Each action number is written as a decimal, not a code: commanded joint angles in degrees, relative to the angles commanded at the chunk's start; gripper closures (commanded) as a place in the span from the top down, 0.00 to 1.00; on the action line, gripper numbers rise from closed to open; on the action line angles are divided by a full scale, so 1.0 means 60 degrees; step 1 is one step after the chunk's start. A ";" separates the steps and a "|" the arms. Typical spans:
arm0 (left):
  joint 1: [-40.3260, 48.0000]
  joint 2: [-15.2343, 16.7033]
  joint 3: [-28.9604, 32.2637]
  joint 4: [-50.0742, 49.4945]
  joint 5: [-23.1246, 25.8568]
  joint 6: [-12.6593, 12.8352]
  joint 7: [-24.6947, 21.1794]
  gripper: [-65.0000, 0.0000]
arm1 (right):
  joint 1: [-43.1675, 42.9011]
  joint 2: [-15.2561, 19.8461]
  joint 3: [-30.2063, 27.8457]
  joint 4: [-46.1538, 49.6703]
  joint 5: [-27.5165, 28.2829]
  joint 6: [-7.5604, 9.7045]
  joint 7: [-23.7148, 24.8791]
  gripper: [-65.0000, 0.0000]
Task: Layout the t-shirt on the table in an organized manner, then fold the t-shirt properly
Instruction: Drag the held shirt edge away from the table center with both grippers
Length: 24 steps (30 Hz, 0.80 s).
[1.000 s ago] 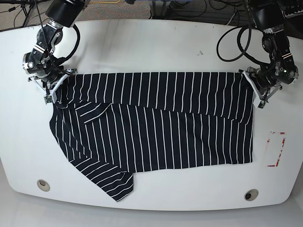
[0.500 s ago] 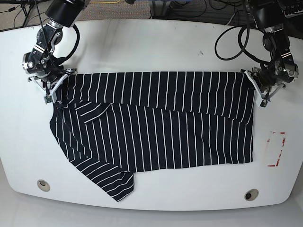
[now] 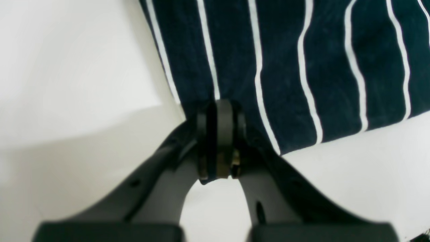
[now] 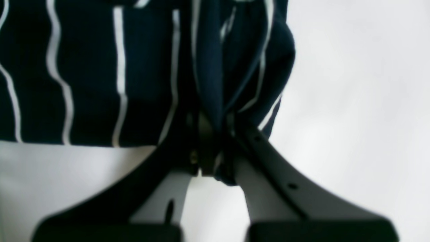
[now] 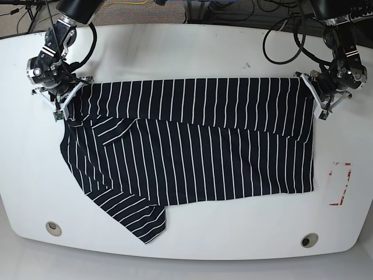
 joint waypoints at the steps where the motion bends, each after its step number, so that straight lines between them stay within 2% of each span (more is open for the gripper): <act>1: 0.0088 0.0000 0.0000 0.0088 0.0000 0.0000 0.0000 0.01 | -0.0059 0.0000 0.0000 0.0073 0.0000 0.0000 0.0000 0.01; 7: 0.0762 -0.0044 -0.0073 0.0513 0.0000 0.0000 0.0000 0.01 | -0.0733 -0.0029 -0.0029 0.0923 0.0015 0.0000 0.0000 0.01; 14: 0.1597 -0.0059 -0.0469 0.0806 -0.0015 -0.0029 0.0000 0.01 | -0.1480 -0.0381 -0.0029 0.1582 -0.0059 0.0000 -0.0015 0.01; 19: 0.2051 -0.0322 -0.0498 0.0864 0.0029 -0.0542 0.0000 0.01 | -0.2022 -0.0396 -0.0029 0.1832 -0.0059 0.0000 -0.0161 0.01; 24: 0.2168 -0.0498 -0.0513 0.0835 0.0044 -0.0645 0.0000 0.01 | -0.2300 -0.0366 0.0000 0.1861 -0.0059 0.0000 -0.0308 0.02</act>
